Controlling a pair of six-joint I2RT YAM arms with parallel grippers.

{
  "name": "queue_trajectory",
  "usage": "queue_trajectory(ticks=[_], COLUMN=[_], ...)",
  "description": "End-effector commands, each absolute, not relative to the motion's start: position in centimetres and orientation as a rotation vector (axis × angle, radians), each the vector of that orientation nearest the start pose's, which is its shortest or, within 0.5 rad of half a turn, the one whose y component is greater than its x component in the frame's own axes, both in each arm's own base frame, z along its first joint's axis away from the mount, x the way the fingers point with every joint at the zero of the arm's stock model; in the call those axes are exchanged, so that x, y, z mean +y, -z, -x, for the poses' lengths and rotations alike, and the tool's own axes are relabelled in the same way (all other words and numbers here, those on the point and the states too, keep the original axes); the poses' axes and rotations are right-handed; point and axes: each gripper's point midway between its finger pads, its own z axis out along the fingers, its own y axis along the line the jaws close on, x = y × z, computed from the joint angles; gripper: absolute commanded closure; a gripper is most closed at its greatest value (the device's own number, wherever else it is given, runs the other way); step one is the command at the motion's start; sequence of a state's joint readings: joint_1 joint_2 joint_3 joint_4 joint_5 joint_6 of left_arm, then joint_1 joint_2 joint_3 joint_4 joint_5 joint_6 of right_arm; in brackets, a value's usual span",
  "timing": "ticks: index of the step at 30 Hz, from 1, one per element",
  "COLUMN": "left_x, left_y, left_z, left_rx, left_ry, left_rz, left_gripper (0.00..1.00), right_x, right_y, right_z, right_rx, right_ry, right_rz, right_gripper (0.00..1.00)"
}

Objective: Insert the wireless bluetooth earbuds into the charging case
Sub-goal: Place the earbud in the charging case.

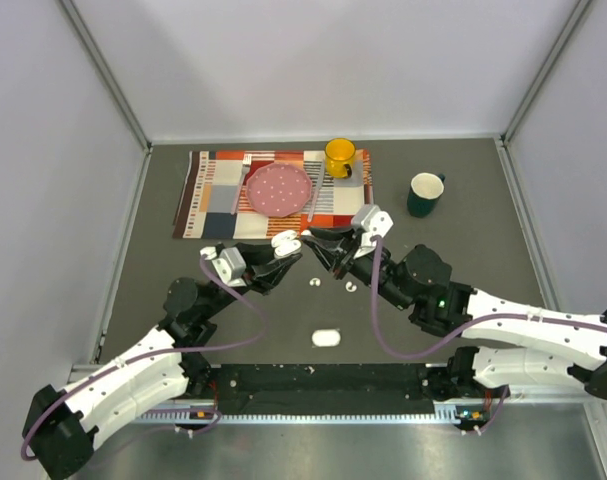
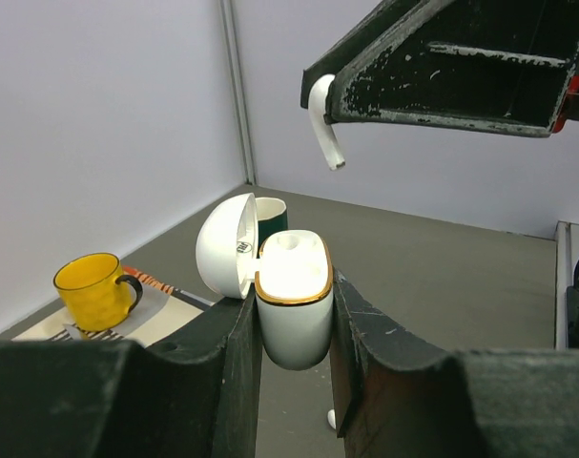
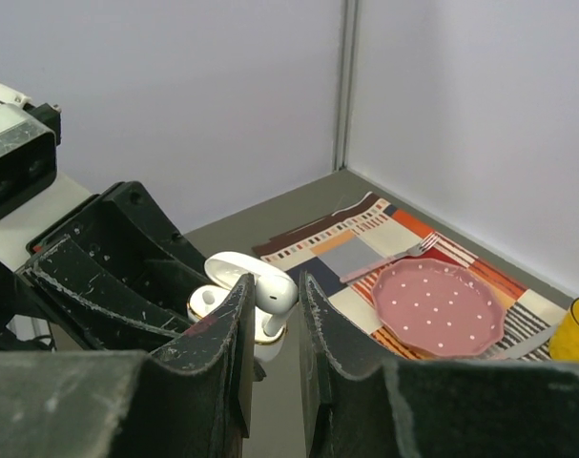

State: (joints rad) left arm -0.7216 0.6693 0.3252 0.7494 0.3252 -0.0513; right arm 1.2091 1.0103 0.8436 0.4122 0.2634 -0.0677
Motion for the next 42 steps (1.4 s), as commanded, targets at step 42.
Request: queue_trajectory(ticks=[42], left_x=[-22.4], left_y=[-33.9], left_z=[-18.1], left_rx=[0.931], left_ry=[0.838], left_rz=[-0.584], left_gripper=[1.0], right_x=[36.8], right_y=[-35.2], right_z=[-17.7], right_rx=[1.196], right_ry=[-0.656], right_rz=[0.662], right_gripper=[1.0])
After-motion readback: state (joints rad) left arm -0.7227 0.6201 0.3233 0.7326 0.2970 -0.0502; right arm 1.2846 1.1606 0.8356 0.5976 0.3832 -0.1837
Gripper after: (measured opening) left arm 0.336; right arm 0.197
